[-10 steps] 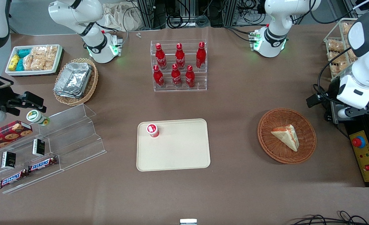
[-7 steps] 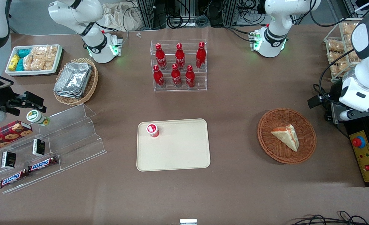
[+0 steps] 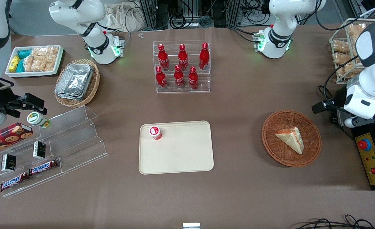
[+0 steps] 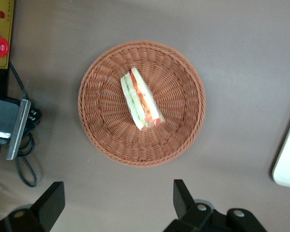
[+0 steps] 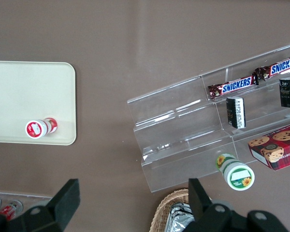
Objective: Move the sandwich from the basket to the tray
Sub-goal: 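Move the left gripper over the wrapped sandwich in the wicker basket, then lower the left gripper and close it on the sandwich's edge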
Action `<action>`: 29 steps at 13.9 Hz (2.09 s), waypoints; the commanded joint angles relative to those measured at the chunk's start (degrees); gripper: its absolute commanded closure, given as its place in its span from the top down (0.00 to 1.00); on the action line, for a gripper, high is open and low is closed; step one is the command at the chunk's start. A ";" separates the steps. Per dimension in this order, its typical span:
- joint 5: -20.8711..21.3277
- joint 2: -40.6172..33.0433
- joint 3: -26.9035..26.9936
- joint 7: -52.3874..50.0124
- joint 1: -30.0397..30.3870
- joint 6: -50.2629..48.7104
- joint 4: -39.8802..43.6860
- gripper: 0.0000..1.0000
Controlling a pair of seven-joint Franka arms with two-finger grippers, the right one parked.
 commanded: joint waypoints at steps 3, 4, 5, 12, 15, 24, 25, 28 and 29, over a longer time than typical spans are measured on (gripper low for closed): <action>-0.39 -0.39 0.16 -12.08 1.90 8.72 -8.30 0.99; -0.39 0.31 0.08 -15.16 1.72 8.90 -8.56 0.99; -0.39 1.45 -0.01 -17.97 1.46 10.12 -9.78 0.99; -0.74 7.69 -0.45 -24.32 1.10 29.89 -17.79 0.98; -0.83 10.07 -0.89 -27.23 -0.48 32.97 -17.79 0.98; -0.91 12.97 -0.89 -27.49 -0.30 36.40 -19.28 0.97; -0.91 12.89 -0.89 -27.49 -0.30 38.50 -20.76 0.92; -0.91 13.41 -0.89 -27.49 -0.39 42.47 -23.06 0.87; -0.91 13.59 -0.89 -27.49 -0.39 42.56 -23.15 0.84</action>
